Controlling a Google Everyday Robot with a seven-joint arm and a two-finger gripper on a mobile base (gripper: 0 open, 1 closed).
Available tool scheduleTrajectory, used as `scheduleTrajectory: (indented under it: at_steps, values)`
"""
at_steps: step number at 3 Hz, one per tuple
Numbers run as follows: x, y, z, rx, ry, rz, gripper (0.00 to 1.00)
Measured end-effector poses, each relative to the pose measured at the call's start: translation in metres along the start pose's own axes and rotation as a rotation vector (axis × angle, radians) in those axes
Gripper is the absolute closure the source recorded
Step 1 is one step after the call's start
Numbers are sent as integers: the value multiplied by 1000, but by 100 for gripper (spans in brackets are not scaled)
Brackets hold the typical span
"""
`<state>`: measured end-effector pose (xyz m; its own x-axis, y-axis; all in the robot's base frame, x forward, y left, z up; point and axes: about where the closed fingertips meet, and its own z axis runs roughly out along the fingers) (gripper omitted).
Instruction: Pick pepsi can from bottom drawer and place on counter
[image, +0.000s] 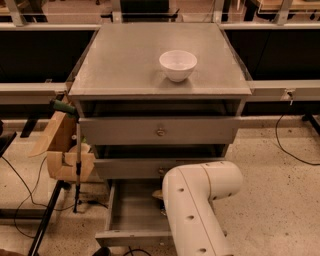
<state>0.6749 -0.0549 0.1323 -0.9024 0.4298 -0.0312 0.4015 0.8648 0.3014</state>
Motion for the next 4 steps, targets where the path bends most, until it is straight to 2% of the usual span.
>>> scheduleTrajectory:
  at_steps: [1,3,4]
  values:
    - [3,-9,2,-32,77,-9,0]
    - [17,-17,-5,-155,236,-36,0]
    - [22,-17,-8,-169,263,-44,0]
